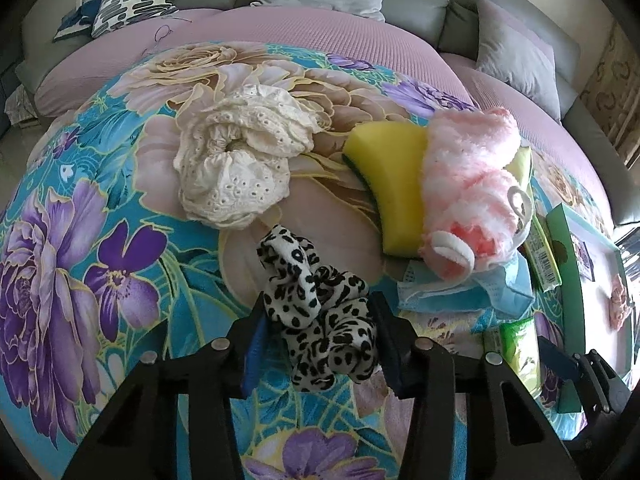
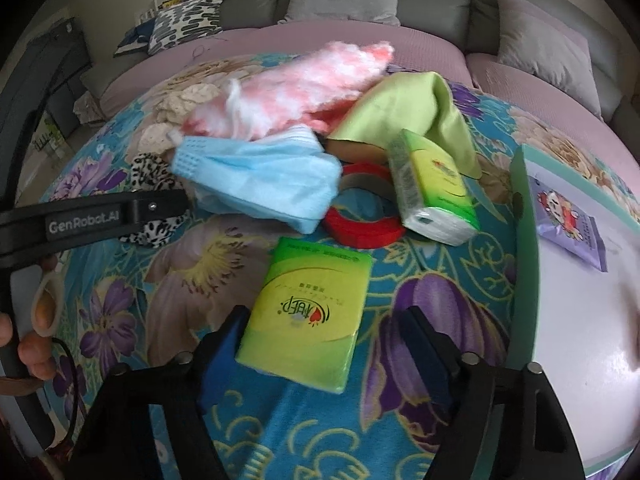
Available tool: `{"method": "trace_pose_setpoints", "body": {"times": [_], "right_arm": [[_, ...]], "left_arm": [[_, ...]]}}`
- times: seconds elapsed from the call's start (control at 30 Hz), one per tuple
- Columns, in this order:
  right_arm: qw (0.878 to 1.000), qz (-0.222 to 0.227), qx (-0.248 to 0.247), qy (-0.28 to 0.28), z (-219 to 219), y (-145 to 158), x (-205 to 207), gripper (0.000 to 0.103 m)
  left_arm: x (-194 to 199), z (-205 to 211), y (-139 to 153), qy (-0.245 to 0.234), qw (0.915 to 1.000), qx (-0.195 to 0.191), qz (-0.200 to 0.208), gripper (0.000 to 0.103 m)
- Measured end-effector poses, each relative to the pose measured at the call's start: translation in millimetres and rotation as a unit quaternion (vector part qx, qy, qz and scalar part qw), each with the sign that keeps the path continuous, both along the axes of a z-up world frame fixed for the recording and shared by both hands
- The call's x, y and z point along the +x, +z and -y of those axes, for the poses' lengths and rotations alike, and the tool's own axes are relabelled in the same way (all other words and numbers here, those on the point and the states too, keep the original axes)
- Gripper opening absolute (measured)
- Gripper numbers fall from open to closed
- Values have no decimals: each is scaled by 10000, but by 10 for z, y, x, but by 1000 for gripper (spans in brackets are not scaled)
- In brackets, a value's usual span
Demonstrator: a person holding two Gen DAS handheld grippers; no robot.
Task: Organize soft objects
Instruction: 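Grasp the green tissue pack with the right tool while the left tool grasps the leopard scrunchie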
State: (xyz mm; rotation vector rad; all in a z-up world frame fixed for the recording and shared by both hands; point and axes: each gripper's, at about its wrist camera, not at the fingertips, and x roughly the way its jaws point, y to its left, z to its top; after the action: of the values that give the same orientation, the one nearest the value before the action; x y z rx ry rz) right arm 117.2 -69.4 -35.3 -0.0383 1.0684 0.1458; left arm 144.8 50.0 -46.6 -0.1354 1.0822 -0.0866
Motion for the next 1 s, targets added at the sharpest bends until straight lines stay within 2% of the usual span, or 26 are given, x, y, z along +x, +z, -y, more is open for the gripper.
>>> {"method": "trace_pose_setpoints", "body": {"times": [0.23, 0.3, 0.4, 0.67, 1.0], "right_arm": [[9999, 30, -24, -111, 19, 9, 4, 70], [9999, 43, -4, -124, 25, 15, 2, 60], [9998, 56, 59, -187, 55, 24, 5, 52], [9996, 72, 156, -233, 95, 21, 13, 49], [9989, 242, 355, -209, 105, 140, -31, 49]], "left_arm": [[3, 11, -1, -10, 10000, 14, 4, 48], [3, 15, 2, -18, 10000, 9, 8, 46], [-2, 21, 17, -41, 10000, 7, 32, 41], [-12, 20, 61, -52, 9999, 42, 125, 32], [-94, -45, 271, 81, 9988, 220, 435, 30]]}}
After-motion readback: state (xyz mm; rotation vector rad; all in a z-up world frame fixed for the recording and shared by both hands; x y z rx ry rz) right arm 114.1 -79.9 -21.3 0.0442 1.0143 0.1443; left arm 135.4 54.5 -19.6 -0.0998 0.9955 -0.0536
